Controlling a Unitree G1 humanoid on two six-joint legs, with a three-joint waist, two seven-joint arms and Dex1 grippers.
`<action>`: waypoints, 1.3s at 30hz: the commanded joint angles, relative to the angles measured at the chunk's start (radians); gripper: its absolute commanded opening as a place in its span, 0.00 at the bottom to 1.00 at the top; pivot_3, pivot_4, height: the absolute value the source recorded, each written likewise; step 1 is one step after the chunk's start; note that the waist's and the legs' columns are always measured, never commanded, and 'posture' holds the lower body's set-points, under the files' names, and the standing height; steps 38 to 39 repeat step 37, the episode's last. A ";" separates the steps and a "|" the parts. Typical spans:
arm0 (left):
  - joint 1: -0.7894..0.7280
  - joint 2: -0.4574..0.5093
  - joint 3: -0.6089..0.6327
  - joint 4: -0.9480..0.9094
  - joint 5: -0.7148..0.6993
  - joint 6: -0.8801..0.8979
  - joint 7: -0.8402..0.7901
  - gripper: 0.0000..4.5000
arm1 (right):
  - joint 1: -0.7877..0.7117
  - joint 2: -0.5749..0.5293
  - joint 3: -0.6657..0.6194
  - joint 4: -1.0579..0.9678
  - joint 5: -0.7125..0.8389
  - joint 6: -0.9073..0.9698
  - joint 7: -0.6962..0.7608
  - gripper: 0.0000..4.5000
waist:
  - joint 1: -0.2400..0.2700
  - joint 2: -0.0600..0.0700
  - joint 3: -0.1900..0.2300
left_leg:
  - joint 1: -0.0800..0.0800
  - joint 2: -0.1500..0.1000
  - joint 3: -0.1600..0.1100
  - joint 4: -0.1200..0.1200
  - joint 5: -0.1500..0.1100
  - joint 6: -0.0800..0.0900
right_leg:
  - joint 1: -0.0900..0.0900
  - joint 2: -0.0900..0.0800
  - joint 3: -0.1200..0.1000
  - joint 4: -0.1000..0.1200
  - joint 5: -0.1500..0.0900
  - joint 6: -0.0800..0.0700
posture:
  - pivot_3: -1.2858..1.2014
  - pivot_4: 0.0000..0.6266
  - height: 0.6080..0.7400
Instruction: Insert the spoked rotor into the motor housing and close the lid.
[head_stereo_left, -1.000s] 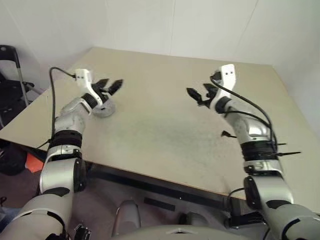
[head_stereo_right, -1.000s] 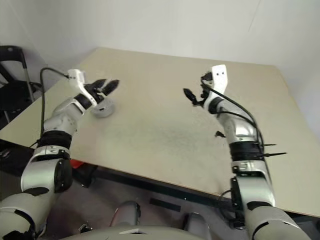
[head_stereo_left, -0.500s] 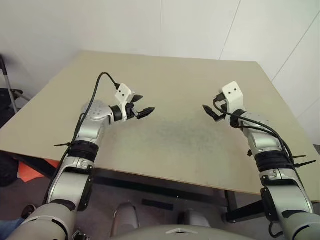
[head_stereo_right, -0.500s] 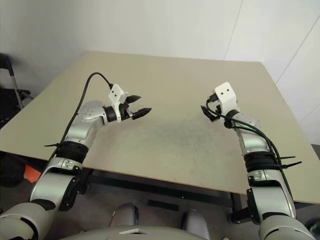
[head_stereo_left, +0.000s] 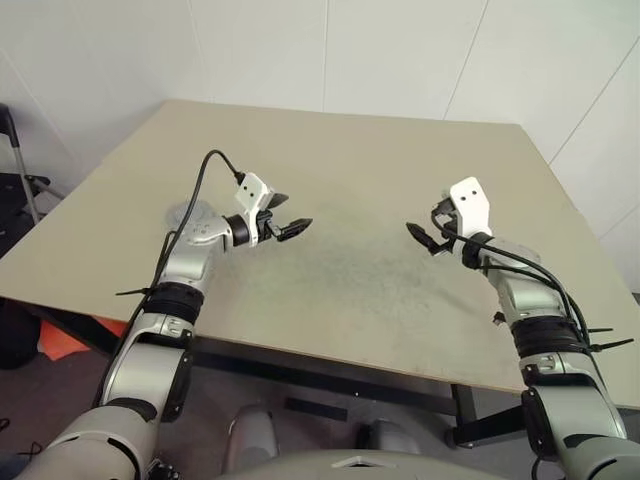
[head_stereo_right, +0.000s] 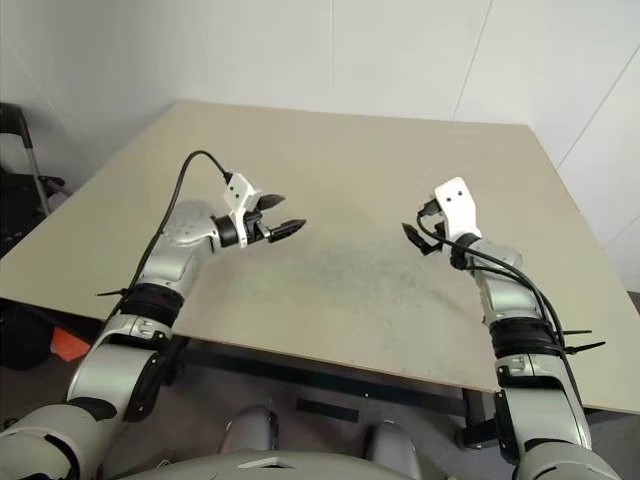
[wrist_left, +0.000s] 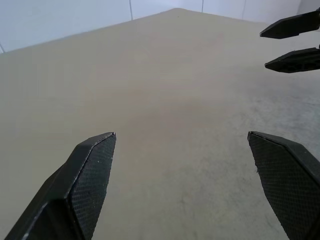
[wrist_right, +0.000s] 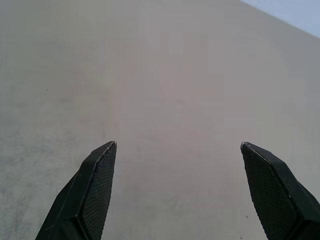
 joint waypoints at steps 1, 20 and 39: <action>-0.059 -0.021 0.011 0.033 0.007 -0.051 0.011 0.99 | 0.019 -0.022 -0.049 -0.088 0.028 0.028 -0.004 1.00 | 0.001 0.000 0.000 | 0.000 0.000 0.000 0.000 0.000 0.000 | 0.000 0.000 0.000 0.000 0.000 0.000 | 0.52 0.00 1.00; -0.099 -0.099 0.004 0.087 0.045 -0.119 0.053 0.99 | 0.139 0.029 -0.107 -0.317 0.076 0.081 -0.046 1.00 | -0.001 0.000 0.000 | 0.001 0.000 0.000 0.000 -0.001 0.002 | 0.001 0.000 0.001 -0.001 0.000 0.000 | 0.52 0.00 1.00; -0.069 -0.076 0.006 0.028 0.038 -0.092 0.066 0.99 | 0.039 0.071 -0.075 -0.210 0.038 0.046 -0.053 1.00 | -0.001 0.001 0.000 | 0.000 0.000 0.001 -0.001 -0.002 0.003 | 0.000 0.000 0.000 -0.003 0.000 0.000 | 0.52 0.00 1.00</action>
